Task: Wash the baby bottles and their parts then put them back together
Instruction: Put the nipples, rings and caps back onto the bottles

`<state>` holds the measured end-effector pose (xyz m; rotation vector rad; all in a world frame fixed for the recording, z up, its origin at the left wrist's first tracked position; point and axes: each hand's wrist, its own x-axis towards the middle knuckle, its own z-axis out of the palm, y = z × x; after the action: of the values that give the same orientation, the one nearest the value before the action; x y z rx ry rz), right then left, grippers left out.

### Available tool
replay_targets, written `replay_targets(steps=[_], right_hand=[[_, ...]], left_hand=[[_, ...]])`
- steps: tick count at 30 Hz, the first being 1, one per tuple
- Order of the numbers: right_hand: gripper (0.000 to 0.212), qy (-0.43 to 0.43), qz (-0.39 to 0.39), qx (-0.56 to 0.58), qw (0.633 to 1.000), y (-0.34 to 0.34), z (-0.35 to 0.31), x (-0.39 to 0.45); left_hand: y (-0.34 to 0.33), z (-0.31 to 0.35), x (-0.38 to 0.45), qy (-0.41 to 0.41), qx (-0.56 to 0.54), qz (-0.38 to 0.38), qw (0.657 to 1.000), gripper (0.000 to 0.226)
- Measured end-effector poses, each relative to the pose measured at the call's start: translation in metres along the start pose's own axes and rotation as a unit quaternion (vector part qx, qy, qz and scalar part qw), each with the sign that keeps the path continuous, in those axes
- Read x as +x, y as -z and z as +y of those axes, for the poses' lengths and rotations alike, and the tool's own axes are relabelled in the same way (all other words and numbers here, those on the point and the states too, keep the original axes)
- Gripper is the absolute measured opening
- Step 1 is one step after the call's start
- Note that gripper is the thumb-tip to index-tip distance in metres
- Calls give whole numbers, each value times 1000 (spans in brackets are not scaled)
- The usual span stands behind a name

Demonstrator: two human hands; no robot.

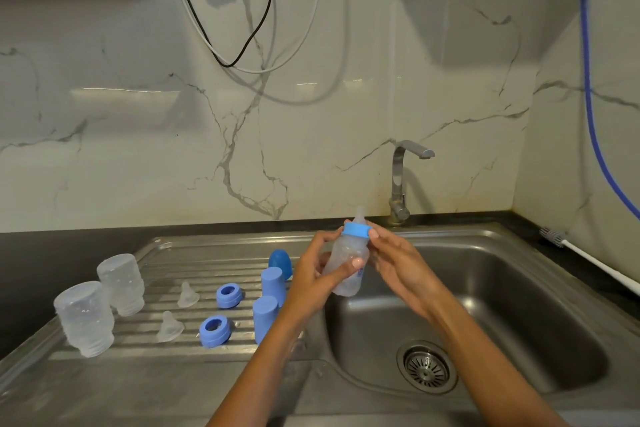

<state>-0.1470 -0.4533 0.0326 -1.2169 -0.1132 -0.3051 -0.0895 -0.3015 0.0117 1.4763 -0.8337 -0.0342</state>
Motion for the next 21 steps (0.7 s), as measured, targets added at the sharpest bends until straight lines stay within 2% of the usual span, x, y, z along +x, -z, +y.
replay_targets(steps=[3,9,13,15,18,21], right_hand=[[40,4,12,-9,1000,7,0,-1],[54,16,111,-17,994,-8,6,-2],[45,63,218,-108,968,-16,19,1],[44,68,165,-115,977,-12,16,3],[43,31,46,-51,997,0,2,3],[39,38,44,-59,997,8,-1,3]], left_hand=[[-2,3,-1,0,-2,-20,1000,54],[-7,-4,-2,32,45,16,998,61],[-8,-8,-2,41,82,7,996,54],[-4,-5,-1,66,25,8,997,50],[7,3,0,95,-34,0,995,52],[4,1,-1,93,-18,-15,995,51]])
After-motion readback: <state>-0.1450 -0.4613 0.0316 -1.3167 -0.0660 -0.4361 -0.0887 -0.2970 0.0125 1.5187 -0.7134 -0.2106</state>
